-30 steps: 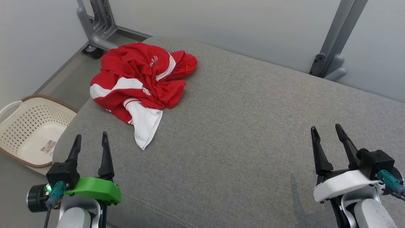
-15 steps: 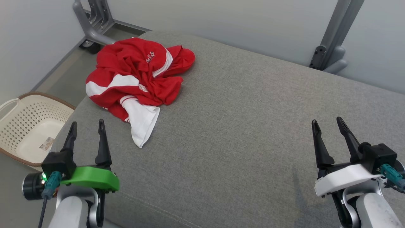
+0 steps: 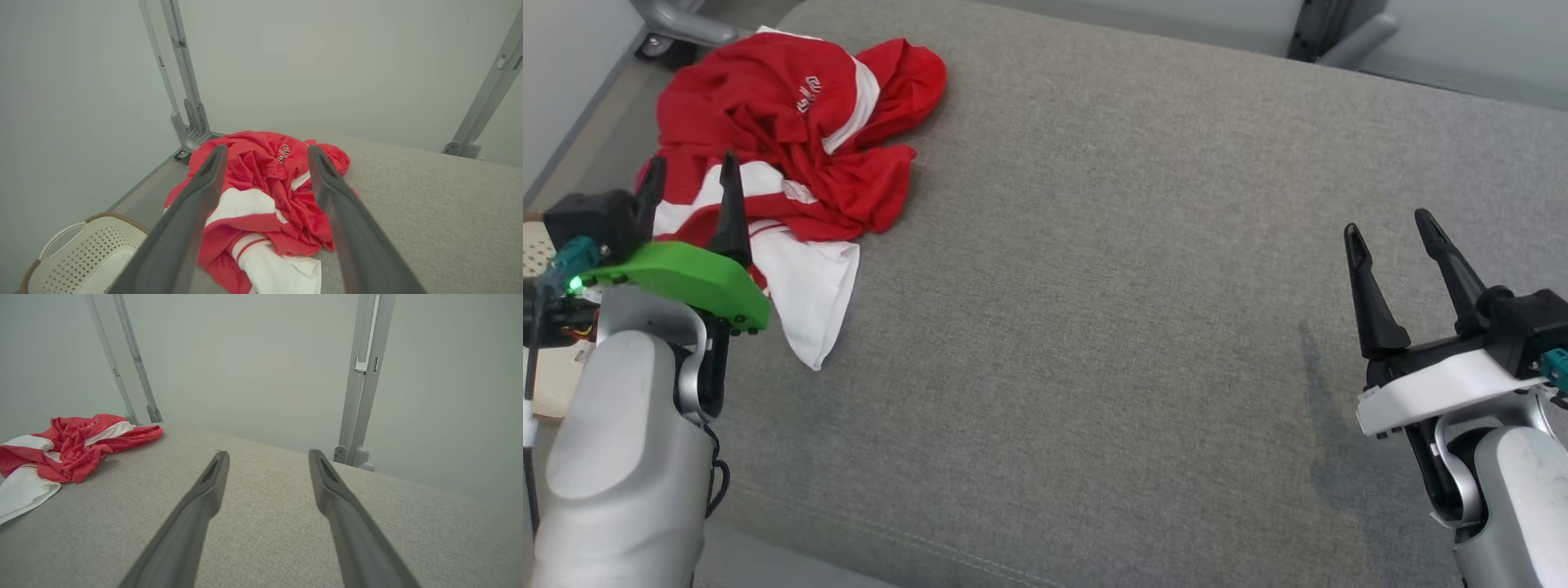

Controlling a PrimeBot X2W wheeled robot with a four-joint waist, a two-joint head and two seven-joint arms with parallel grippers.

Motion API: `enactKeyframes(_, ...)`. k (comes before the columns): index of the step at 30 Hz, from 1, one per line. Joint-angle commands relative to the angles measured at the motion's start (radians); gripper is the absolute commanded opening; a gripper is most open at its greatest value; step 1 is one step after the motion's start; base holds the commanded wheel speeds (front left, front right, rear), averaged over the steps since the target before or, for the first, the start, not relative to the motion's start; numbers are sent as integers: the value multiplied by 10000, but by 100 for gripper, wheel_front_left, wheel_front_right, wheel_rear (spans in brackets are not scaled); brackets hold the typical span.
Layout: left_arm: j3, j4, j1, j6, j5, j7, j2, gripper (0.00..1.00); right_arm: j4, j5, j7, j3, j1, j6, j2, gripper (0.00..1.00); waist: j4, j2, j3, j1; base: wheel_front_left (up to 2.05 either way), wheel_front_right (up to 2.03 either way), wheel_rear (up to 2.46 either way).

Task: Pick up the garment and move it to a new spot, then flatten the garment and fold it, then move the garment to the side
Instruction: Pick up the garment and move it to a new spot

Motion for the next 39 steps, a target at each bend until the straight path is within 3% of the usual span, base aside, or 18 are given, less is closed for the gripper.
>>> enactKeyframes(1,33,279,-293,-65,-85,61,86,100,-56,19,37,30,-187,1,-80,100,-855,0,1019,-1,0,0,0)
enactKeyframes(9,305,3512,-1792,-376,-631,703,289,100,-230,107,139,242,-692,1,-299,100,-1468,0,1986,-1,0,0,0)
enactKeyframes(17,736,5444,-2706,-3,-965,298,673,100,-254,172,59,373,-1014,1,-415,100,-1778,0,2563,-1,0,0,0)
enactKeyframes(18,739,5583,-2777,8,-956,203,704,10,-234,174,44,379,-1019,1,-419,100,-1791,0,2581,-1,0,0,0)
enactKeyframes(19,750,5683,-2840,18,-953,46,764,0,-212,188,39,374,-1031,1,-413,100,-1800,0,2586,-1,0,0,0)
enactKeyframes(29,466,5425,-3334,56,-382,-1437,1486,0,49,103,-155,71,-733,1,-205,100,-1552,0,1951,-1,0,0,0)
enactKeyframes(39,450,2024,-2557,347,349,-1576,1959,0,321,42,-406,-134,-275,1,256,100,-1541,0,610,-1,0,0,0)
